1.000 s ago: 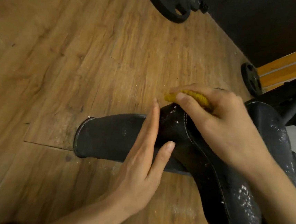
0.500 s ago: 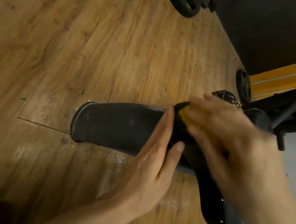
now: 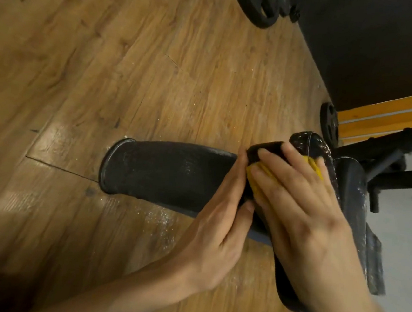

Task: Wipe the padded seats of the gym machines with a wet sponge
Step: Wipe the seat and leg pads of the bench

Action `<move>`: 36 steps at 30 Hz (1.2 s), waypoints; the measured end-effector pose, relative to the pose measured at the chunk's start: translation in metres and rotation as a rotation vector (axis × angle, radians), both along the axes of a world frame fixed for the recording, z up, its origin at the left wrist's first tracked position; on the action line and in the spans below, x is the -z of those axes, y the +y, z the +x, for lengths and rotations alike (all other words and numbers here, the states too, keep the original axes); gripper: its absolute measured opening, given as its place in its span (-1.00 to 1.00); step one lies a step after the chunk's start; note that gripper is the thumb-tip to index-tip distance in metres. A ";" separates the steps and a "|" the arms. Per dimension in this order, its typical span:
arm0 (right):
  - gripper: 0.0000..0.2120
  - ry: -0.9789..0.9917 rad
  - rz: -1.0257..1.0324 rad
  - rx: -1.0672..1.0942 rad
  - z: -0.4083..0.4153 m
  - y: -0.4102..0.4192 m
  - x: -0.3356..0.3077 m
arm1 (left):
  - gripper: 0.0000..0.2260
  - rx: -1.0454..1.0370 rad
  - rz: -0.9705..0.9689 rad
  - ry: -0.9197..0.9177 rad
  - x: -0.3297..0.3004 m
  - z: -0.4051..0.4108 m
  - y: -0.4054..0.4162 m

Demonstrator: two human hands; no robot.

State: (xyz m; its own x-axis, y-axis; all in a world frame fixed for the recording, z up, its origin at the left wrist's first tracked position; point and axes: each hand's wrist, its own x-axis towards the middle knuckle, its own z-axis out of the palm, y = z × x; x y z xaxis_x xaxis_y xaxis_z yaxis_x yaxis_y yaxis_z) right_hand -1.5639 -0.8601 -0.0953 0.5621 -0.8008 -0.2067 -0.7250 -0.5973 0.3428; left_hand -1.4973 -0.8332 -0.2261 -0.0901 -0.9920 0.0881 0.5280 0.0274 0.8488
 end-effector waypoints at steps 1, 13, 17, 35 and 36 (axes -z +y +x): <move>-0.73 0.022 -0.010 0.054 0.012 -0.015 0.003 | -0.48 -0.002 0.009 0.011 0.000 0.000 0.000; -0.50 0.036 0.038 -0.218 -0.065 0.001 -0.009 | -0.52 -0.055 -0.080 -0.046 0.008 0.012 -0.010; -0.56 -0.043 -0.044 -0.236 -0.042 -0.007 0.013 | -0.50 -0.049 -0.025 0.068 0.008 0.003 -0.011; -0.57 0.032 0.076 -0.415 -0.098 -0.009 0.000 | -0.49 -0.028 -0.015 0.005 0.004 0.008 -0.009; -0.58 0.026 0.065 -0.422 -0.093 -0.010 0.003 | -0.49 -0.027 -0.017 -0.002 0.005 0.007 -0.009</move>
State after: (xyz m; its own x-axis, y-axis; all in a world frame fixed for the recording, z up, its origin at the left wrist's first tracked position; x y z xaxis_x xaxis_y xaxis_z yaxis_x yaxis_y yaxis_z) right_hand -1.6570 -0.8703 -0.0982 0.8317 -0.4868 -0.2671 -0.4043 -0.8606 0.3096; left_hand -1.4900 -0.8425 -0.2308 -0.0636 -0.9925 0.1047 0.5255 0.0559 0.8490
